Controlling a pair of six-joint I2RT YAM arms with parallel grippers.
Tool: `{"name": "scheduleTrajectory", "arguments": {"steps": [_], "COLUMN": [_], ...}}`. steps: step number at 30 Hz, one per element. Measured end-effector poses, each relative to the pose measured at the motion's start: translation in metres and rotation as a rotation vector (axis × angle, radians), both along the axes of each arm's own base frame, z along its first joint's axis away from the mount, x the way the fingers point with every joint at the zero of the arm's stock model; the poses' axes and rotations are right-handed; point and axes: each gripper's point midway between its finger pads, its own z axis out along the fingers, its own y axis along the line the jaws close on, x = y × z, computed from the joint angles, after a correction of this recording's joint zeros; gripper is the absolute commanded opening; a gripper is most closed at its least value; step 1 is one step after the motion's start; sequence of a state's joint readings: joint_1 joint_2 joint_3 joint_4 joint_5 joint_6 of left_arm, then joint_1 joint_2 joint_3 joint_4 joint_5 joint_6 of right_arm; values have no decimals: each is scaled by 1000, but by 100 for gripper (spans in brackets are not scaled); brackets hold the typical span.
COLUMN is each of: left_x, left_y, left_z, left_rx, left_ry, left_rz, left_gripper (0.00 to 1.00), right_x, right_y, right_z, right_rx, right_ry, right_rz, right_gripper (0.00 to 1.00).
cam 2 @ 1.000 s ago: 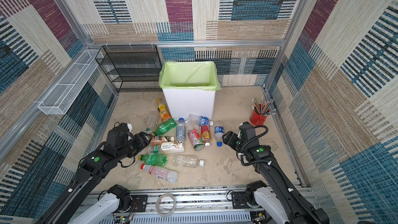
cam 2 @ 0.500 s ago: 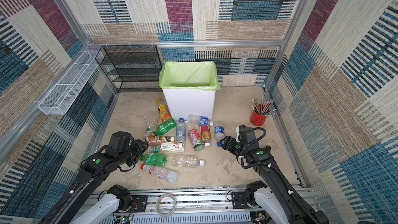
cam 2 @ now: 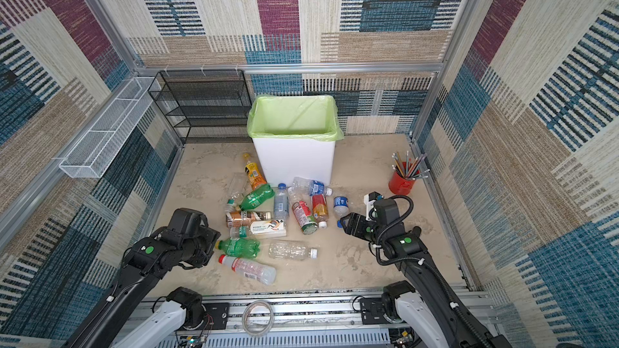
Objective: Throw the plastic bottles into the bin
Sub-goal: 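Lower the left gripper onto the clear bottle beside the orange juice bottle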
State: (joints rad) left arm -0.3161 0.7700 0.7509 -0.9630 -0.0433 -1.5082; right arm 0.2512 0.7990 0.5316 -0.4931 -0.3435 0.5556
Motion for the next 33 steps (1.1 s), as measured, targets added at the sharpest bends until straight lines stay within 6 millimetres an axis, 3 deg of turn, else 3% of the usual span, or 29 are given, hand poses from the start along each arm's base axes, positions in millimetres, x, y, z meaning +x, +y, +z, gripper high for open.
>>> {"name": "scheduleTrajectory", "arguments": {"steps": [2, 5, 11, 14, 20, 33], "left_x": [11, 42, 138, 178, 210, 238], "left_y": [3, 8, 1, -5, -7, -17], "left_z": [0, 16, 82, 96, 68, -19], "left_rx": [-1, 44, 237, 341, 482, 542], "left_ry": [0, -53, -222, -261, -189, 13], "left_rz": [9, -38, -322, -467, -697, -1080], "left_gripper": [64, 67, 77, 79, 81, 82], "right_x": [2, 6, 9, 12, 18, 22], "right_y": [-1, -1, -5, -7, -7, -8], "right_z": [3, 7, 6, 8, 9, 1], "right_rx": [-2, -2, -13, -18, -30, -69], "right_ry": [-12, -30, -28, -32, -17, 25], "right_rz": [-6, -11, -39, -55, -61, -50], "right_gripper": [77, 77, 77, 77, 77, 78]}}
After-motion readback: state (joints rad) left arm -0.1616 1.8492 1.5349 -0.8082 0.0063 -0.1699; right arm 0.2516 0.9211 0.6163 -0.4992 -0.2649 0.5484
